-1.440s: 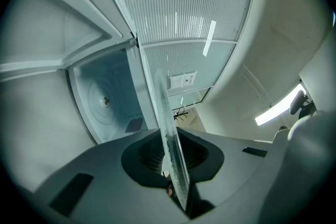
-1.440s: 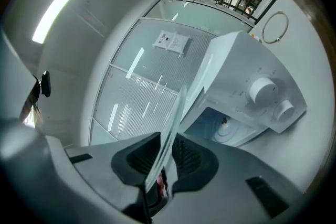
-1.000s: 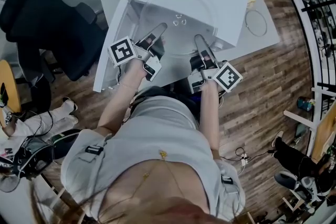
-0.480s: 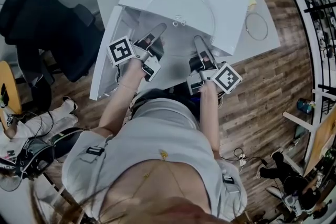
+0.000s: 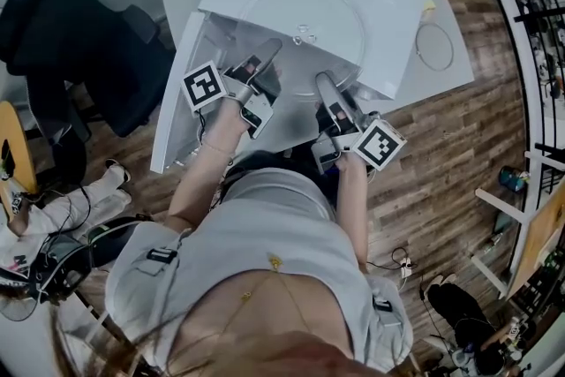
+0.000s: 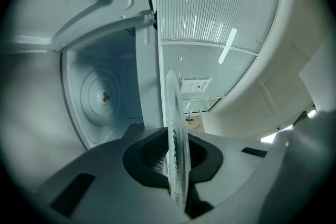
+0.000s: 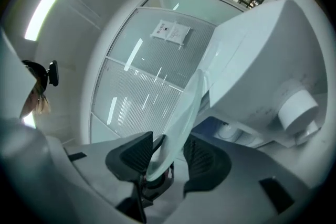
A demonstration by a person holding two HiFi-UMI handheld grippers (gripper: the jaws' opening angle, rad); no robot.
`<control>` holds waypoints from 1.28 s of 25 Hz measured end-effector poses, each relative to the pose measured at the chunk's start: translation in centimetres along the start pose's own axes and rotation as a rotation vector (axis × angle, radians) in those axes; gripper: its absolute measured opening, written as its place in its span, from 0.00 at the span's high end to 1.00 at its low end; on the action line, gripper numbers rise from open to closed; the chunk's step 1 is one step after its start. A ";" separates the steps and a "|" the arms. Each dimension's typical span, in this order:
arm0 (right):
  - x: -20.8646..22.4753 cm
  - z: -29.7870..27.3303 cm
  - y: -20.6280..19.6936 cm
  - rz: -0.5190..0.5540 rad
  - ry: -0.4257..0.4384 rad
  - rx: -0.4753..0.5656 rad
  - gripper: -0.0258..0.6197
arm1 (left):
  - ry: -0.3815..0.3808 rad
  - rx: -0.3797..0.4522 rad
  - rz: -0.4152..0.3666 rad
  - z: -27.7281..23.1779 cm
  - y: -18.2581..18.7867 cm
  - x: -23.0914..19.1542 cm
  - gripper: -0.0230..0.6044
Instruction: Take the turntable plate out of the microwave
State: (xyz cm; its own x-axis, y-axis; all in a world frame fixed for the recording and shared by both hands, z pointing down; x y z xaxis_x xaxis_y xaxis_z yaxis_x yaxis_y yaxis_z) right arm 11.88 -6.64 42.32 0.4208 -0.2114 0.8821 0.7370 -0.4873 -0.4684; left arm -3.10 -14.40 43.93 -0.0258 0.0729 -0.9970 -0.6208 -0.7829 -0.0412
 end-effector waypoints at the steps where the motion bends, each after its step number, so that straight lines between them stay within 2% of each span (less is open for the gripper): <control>1: -0.4 -0.1 -0.8 -0.006 0.018 -0.027 0.70 | -0.004 0.002 0.009 0.1 0.1 -0.1 0.89; 5: -0.7 -2.2 -1.7 -0.033 0.013 -0.082 0.80 | -0.004 0.009 0.027 -1.5 1.7 -0.1 0.89; 8: -0.4 -3.1 -0.8 -0.035 0.013 -0.061 0.81 | -0.018 -0.004 -0.032 -2.6 2.3 0.1 0.89; 10: -0.4 -2.9 -0.7 -0.037 0.013 -0.050 0.81 | -0.014 -0.040 -0.131 -2.6 2.2 0.4 0.88; 13: -0.3 -2.7 -0.7 -0.044 0.009 -0.039 0.81 | 0.009 -0.097 -0.328 -1.9 2.4 0.9 0.81; 15: -0.3 -2.7 -0.7 -0.048 0.009 -0.035 0.81 | 0.035 -0.122 -0.433 -1.1 2.8 0.9 0.69; 16: -0.3 -2.7 -0.7 -0.049 0.008 -0.034 0.81 | 0.044 -0.130 -0.470 -0.5 2.9 0.9 0.63; 18: -0.3 -2.7 -0.7 -0.048 0.009 -0.033 0.81 | 0.046 -0.140 -0.533 0.6 3.2 1.3 0.59; 22: -0.3 -2.7 -0.7 -0.054 0.015 -0.032 0.81 | 0.001 -0.140 -0.656 2.8 2.9 2.8 0.48; 25: -0.2 -2.6 -0.7 -0.051 0.019 -0.030 0.81 | -0.020 -0.169 -0.786 4.1 1.6 3.8 0.44; 29: 0.0 -2.6 -0.6 -0.037 0.026 -0.021 0.81 | 0.043 -0.289 -0.960 4.4 -0.7 2.9 0.44; 32: 0.0 -2.7 -0.6 -0.044 0.038 -0.011 0.81 | 0.074 -0.336 -1.081 4.1 -2.1 2.4 0.44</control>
State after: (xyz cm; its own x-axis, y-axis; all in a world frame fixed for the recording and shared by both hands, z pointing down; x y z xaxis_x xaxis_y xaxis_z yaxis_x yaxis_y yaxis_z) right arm 9.96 -8.63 42.76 0.3680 -0.2214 0.9031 0.7481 -0.5063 -0.4289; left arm -5.11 -10.05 41.90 0.4496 0.7837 -0.4286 -0.0473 -0.4583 -0.8875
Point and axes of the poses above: the fingertips, and each gripper's own axes: z backward along the fingers, x to its right, y out of its top, the point moved 4 cm from there along z, backward along the fingers, and after that the axes turned 4 degrees about -y, right-handed, at the moved point
